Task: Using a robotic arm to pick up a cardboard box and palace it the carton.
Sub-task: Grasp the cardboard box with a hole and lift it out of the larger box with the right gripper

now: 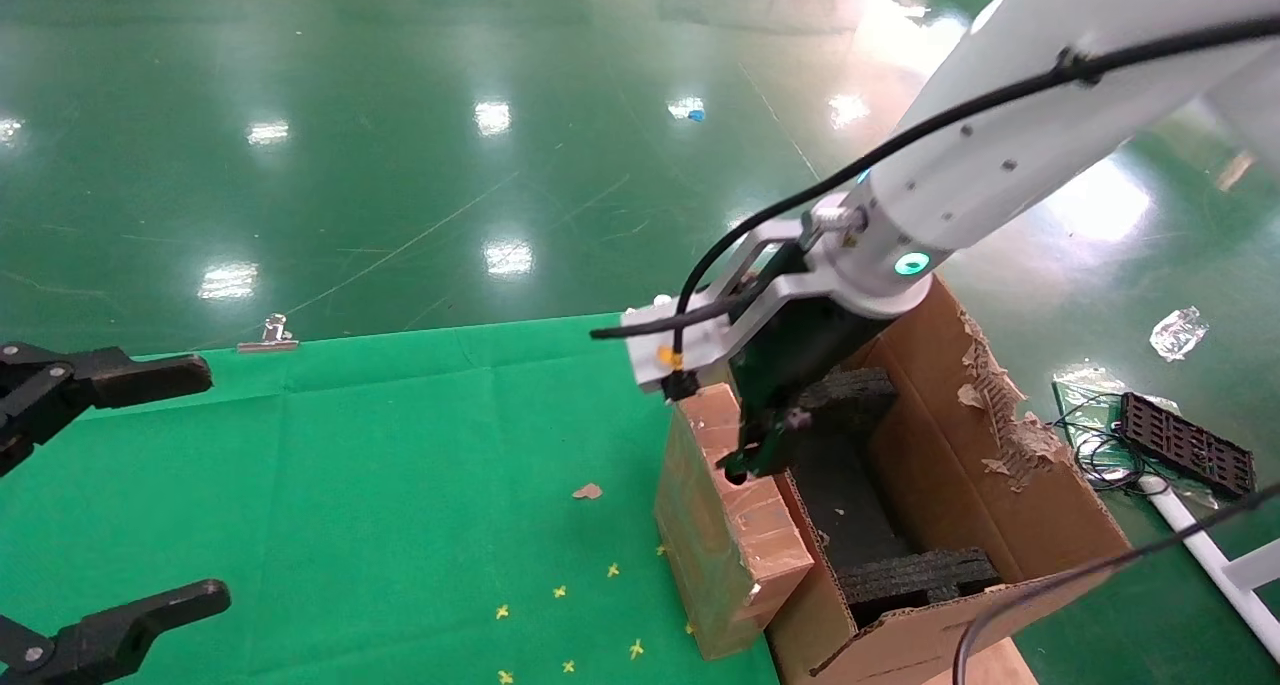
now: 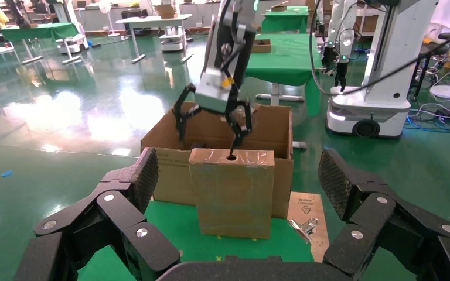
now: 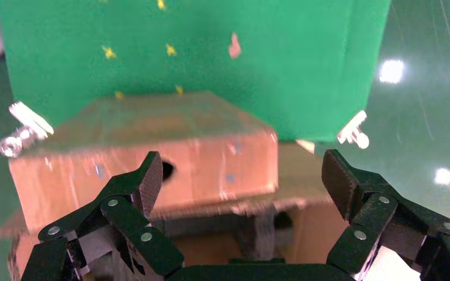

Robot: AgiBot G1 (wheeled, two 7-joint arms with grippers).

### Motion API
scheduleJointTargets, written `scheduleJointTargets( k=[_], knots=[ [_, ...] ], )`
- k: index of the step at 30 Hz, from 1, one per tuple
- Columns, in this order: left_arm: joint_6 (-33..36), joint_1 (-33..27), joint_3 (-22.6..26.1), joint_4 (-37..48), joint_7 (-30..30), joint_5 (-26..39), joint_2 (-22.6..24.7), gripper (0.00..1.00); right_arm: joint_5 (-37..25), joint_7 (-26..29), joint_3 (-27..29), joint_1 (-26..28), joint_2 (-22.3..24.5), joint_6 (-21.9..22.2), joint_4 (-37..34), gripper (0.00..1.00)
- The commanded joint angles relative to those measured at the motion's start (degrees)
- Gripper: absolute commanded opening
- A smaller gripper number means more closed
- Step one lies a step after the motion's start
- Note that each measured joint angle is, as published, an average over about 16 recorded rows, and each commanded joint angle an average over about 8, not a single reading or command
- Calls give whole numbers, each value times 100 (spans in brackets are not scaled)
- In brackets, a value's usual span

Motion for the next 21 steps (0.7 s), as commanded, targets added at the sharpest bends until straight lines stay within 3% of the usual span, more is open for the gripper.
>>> scheduleJointTargets(
  k=[1, 10, 21],
  knots=[
    [0, 0, 1, 0, 0, -1, 0, 100, 32, 94, -260, 257, 5, 8, 3, 100],
    [-2, -1, 5, 0, 2, -3, -2, 100, 379, 230, -1072, 547, -56, 112, 15, 100],
    [-4, -2, 9, 0, 5, -6, -4, 100, 448, 419, -1526, 663, -148, 270, 18, 100]
  ],
)
